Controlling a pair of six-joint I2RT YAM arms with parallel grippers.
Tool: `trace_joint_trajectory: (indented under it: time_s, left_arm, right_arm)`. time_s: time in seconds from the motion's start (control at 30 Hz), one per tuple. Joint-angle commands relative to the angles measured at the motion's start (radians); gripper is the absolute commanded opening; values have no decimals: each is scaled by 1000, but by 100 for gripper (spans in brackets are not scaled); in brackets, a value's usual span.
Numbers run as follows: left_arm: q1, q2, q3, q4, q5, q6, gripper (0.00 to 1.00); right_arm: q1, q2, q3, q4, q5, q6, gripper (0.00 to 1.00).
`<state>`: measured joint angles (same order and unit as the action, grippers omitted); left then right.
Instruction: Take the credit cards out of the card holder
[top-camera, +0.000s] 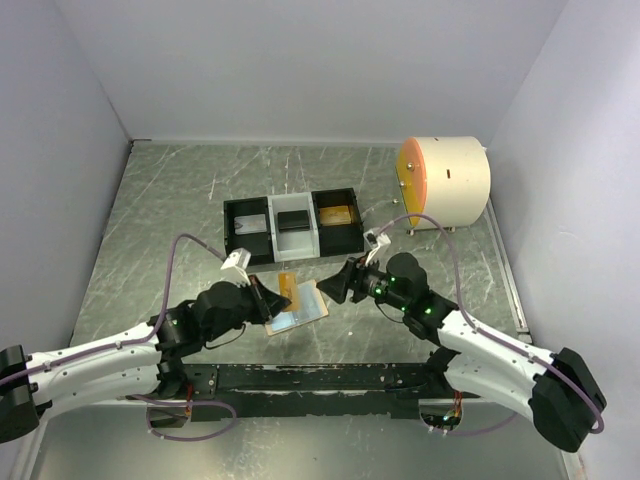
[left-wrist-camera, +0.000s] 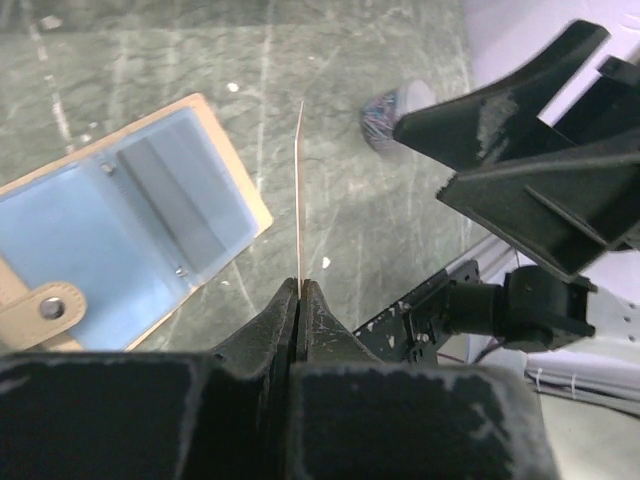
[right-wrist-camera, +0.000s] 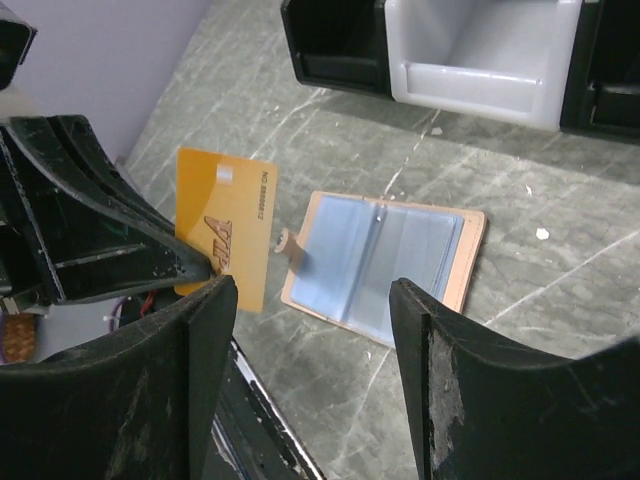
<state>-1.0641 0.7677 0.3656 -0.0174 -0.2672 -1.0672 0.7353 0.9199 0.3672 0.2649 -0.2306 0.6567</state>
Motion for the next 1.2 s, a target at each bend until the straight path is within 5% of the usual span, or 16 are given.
trace_joint_trajectory:
  time_s: [0.0, 0.07, 0.17, 0.27, 0.47, 0.93, 1.17]
  left_arm:
    - [-5, -14, 8, 153, 91, 102, 7]
    - [-6, -25, -8, 189, 110, 106, 7]
    - [-5, -45, -18, 198, 120, 102, 7]
    - [-5, -65, -16, 201, 130, 110, 7]
    - [-5, -78, -24, 242, 165, 111, 7]
    - [-6, 3, -22, 427, 303, 126, 7]
    - [-5, -9, -93, 559, 299, 81, 7]
  right_arm:
    - [-28, -10, 19, -7, -8, -12, 63]
    - [-81, 23, -5, 50, -131, 36, 62]
    - [-151, 79, -115, 450, -371, 231, 61]
    - [-154, 166, -134, 719, -463, 337, 60]
    - [-151, 296, -116, 976, -593, 469, 53]
    - [-148, 342, -57, 959, -667, 483, 35]
    - [-148, 372, -89, 1108, -709, 566, 22]
